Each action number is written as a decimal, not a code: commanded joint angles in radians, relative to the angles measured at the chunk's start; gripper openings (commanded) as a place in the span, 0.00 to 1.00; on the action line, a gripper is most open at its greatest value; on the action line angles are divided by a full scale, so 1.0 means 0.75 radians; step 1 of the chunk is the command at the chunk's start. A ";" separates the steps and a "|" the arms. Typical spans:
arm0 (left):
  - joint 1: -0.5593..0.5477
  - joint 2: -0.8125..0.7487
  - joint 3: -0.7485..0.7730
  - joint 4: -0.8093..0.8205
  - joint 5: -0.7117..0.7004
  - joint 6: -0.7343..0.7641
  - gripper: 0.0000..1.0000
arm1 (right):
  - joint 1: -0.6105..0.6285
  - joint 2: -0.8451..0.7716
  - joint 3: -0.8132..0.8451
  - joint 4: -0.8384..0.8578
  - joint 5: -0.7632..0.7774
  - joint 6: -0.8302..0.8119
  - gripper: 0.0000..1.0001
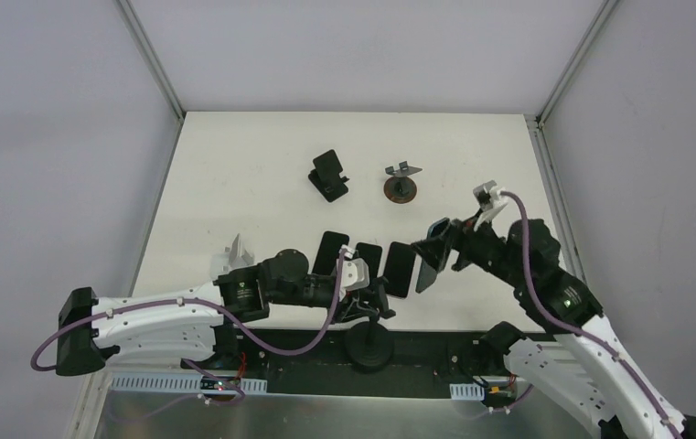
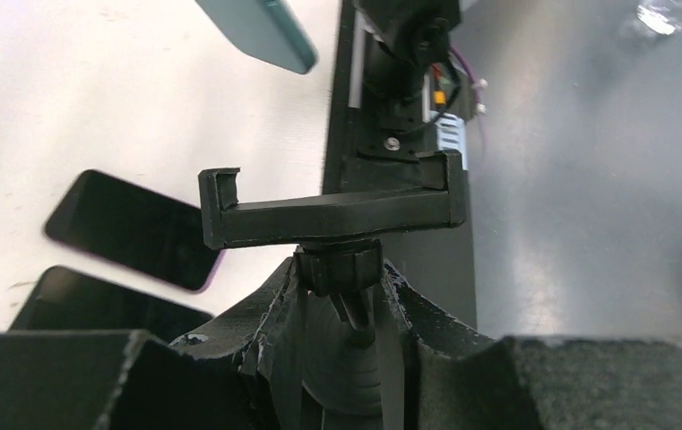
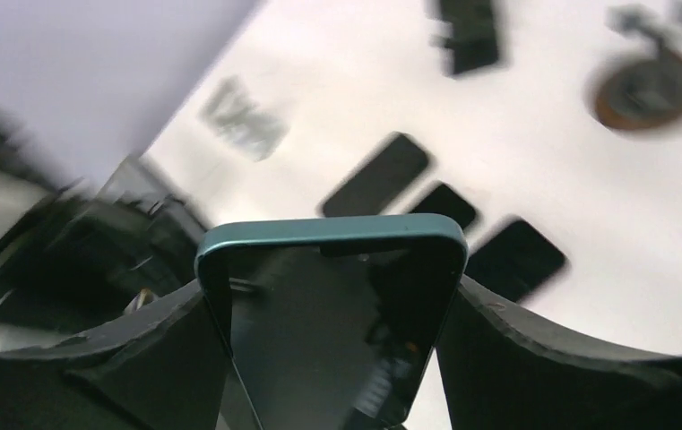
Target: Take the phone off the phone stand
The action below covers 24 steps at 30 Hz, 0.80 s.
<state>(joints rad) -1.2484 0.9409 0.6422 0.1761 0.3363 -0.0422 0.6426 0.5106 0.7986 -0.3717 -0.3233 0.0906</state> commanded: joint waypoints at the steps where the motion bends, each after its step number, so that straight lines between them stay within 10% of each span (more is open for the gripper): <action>1: 0.009 -0.096 0.027 0.007 -0.197 -0.042 0.00 | 0.002 0.248 0.204 -0.263 0.798 0.410 0.00; 5: 0.010 -0.128 0.029 -0.035 -0.251 -0.036 0.00 | -0.026 0.503 0.288 -0.510 1.018 0.572 0.00; 24: 0.009 -0.187 0.033 -0.118 -0.319 -0.029 0.00 | -0.261 1.230 0.175 -0.400 0.706 0.694 0.00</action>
<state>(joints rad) -1.2480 0.8333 0.6418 0.0223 0.1162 -0.0521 0.4473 1.3899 0.9180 -0.6796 0.2573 0.6159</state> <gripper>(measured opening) 0.297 0.739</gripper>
